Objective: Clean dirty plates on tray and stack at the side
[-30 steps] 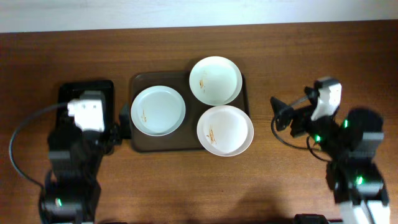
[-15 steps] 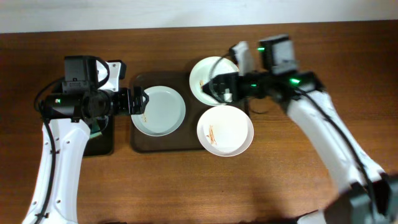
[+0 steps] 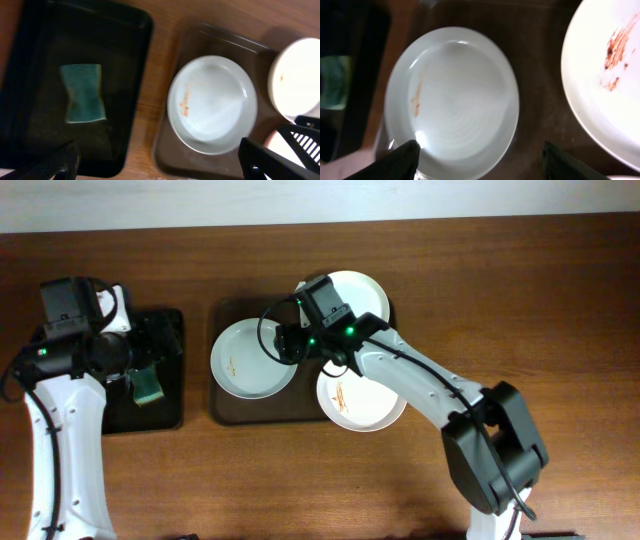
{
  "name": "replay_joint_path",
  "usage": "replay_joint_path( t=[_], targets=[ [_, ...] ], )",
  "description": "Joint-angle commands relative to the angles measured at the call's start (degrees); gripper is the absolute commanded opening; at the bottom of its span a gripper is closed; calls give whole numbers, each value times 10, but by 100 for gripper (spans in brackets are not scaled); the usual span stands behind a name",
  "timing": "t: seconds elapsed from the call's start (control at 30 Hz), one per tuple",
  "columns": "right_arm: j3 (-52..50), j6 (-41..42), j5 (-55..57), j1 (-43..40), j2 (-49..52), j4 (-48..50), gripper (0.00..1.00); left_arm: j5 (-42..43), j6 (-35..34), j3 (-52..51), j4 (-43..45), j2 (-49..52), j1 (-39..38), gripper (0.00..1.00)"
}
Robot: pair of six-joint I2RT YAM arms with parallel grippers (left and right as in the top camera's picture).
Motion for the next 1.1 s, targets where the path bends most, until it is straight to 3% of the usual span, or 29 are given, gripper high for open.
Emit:
replay_joint_path(
  t=[0.0, 0.2, 0.33, 0.4, 0.57, 0.73, 0.83, 0.93, 1.07],
  targets=[
    [10, 19, 37, -1, 43, 16, 73, -42, -15, 10, 0, 0, 6, 99],
    [10, 24, 13, -1, 104, 66, 49, -44, -15, 10, 0, 0, 7, 99],
    [10, 24, 12, -1, 119, 76, 40, -48, -15, 10, 0, 0, 6, 99],
    [10, 39, 9, -1, 137, 82, 25, -63, -15, 10, 0, 0, 6, 99],
    [10, 39, 7, -1, 139, 83, 6, -66, -15, 3, -5, 0, 6, 99],
    [10, 38, -8, -1, 139, 59, 4, -77, -15, -69, -27, 37, 7, 99],
    [10, 36, -8, -1, 139, 53, 4, -179, -14, -89, 26, 102, 7, 99],
    [10, 36, -8, -1, 139, 53, 4, -217, 0, -89, 96, 166, 7, 98],
    [10, 33, -7, -1, 139, 53, 4, -219, 0, -89, 142, 212, 7, 83]
  ],
)
